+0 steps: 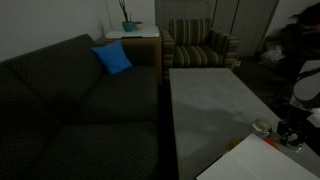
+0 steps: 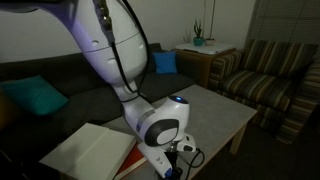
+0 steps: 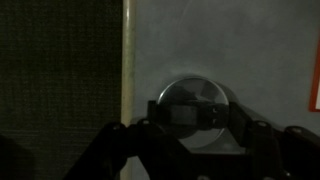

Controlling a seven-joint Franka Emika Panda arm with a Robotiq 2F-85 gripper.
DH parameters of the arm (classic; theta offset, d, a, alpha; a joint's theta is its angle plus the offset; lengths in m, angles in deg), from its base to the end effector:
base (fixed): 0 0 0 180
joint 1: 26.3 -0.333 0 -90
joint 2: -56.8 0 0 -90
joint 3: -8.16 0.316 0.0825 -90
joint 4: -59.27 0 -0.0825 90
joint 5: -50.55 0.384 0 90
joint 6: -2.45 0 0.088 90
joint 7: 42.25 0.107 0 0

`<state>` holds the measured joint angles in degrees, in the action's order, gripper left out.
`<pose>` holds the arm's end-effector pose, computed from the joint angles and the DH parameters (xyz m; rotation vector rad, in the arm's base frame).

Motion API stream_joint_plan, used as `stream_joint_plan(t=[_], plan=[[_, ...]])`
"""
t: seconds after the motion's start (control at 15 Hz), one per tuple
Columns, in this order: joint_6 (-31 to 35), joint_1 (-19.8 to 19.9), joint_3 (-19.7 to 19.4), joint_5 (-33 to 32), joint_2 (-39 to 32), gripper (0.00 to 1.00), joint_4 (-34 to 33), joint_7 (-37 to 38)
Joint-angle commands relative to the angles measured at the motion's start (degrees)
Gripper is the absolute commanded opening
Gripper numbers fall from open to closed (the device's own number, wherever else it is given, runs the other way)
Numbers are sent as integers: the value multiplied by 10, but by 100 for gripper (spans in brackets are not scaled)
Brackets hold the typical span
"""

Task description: Place the lid of the silver container on the table, open the black book, then close the container

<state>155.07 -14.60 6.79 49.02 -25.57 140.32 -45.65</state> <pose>0.5645 -0.1302 -0.1728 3.1129 -0.1954 -0.2996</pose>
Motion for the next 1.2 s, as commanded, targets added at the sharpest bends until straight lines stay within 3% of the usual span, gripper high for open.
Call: stream_joint_plan(t=[0.0,0.33,1.13], plan=[[13,-21,-36,-5,37,44,33,32],[5,-36,-70,-5,62,44,32,39],[0,-59,-68,-16,129,44,64,28]])
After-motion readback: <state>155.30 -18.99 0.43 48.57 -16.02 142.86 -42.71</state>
